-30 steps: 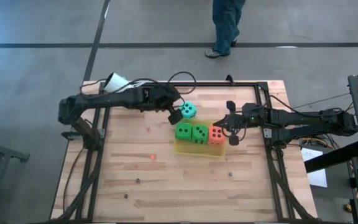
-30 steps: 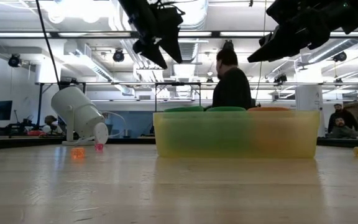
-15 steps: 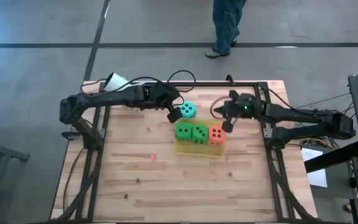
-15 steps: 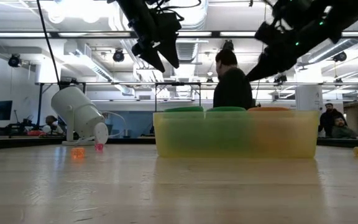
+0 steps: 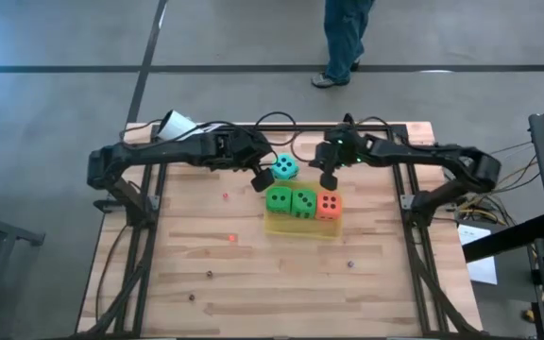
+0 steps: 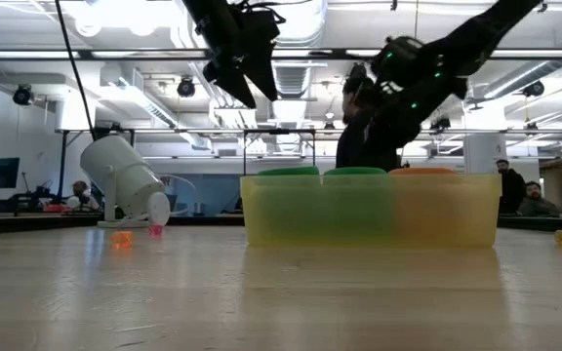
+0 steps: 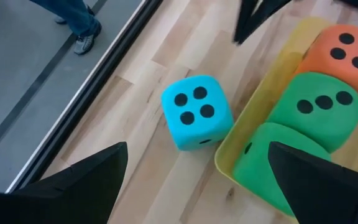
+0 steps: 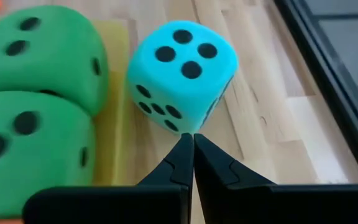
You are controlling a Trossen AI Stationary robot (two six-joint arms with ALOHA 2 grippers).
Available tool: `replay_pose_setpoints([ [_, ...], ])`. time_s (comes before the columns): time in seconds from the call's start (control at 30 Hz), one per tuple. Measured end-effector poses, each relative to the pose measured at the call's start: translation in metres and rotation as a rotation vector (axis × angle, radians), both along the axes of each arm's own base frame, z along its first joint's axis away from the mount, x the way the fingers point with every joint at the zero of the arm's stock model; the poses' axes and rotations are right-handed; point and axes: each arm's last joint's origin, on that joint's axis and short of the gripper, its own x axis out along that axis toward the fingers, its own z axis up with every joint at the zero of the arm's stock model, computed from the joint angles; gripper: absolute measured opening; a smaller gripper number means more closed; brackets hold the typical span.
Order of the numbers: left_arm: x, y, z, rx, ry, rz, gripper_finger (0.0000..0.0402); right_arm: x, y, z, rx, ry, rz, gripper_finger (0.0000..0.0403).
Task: Pick & Place Dice
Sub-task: Put the big light blue dice into the yellow bin
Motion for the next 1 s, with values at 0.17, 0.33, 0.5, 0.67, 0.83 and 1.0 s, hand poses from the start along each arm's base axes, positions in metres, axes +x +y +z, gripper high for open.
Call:
replay_pose_setpoints([
  [0.17,-0.004,-0.007,0.006,0.001,-0.006,-0.018,0.0391,0.021,-0.014,-0.011,0.021,0.069,-0.018,0.0008],
  [0.33,-0.011,-0.012,0.011,-0.005,0.003,-0.023,0.0391,0.037,-0.027,-0.022,0.0,0.171,-0.1,0.0008],
  [0.5,-0.02,-0.016,0.018,-0.013,0.005,-0.019,0.0391,0.055,-0.032,-0.025,0.048,0.159,-0.052,0.0008],
  [0.67,-0.026,-0.02,0.025,-0.01,0.001,-0.024,0.0391,0.078,-0.03,-0.022,0.067,0.122,0.011,0.0008],
  [0.83,-0.032,-0.022,0.031,-0.008,-0.013,-0.029,0.0391,0.097,-0.023,-0.022,0.078,0.135,0.077,0.0008],
  [1.0,-0.037,-0.022,0.035,-0.009,-0.02,-0.026,0.0391,0.105,-0.022,-0.021,0.065,0.125,0.09,0.0008],
])
